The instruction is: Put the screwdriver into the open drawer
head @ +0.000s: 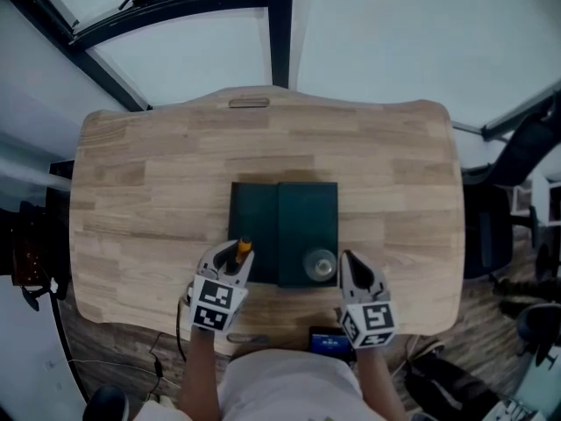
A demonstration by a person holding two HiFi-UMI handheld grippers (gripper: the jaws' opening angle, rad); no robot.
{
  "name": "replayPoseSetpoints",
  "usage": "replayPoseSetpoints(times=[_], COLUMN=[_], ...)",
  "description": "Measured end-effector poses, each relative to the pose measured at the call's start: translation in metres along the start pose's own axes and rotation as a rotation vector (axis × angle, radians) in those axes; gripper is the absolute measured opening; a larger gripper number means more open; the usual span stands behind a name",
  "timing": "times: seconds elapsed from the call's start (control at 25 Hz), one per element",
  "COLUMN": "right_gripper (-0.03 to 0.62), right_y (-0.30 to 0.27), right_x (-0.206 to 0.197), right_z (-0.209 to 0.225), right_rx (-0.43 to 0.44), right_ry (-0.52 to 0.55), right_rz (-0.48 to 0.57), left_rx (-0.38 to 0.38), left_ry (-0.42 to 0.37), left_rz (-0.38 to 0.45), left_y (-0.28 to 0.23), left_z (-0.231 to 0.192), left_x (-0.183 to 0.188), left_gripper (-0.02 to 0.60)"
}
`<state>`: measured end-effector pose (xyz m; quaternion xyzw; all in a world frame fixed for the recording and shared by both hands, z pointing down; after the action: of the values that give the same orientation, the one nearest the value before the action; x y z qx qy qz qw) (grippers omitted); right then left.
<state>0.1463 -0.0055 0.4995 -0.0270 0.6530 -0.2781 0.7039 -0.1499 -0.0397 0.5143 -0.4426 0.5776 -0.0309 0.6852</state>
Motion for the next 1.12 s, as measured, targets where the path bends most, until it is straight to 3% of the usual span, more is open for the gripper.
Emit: replayPoseSetpoints(times=[0.16, 0.64, 1.12], right_gripper=[-0.005, -0.003, -0.003], right_y=[-0.001, -0.006, -0.017], right_x=[0.000, -0.004, -0.006], right_z=[0.001, 0.002, 0.002], right_rx=[-0.001, -0.004, -0.005], right_ry=[0.002, -0.005, -0.012], right_rz=[-0.007, -0.025, -0.029], left_rx=[-0.004, -0.058, -0.124], left_ry=[-0.040, -0.028, -0.040], left_rz=[-0.032, -0.064, -0.149], left_y=[-0.002, -0.014, -0.032], left_z=[0.000, 0.001, 0.005], left_x=[-0.001, 0.000, -0.001], left_gripper=[0.112, 0.111, 0.112])
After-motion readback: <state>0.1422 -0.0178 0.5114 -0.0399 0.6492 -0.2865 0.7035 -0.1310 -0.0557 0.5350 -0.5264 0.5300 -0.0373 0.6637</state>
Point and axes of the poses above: the fingertips, and each gripper's own axes: y backward along the fingers, z to its right, x out of its top, the point moved 10 cm from there along y, backward along the fingers, and after that the axes turned 7 degrees about z, right-handed, at the moved point
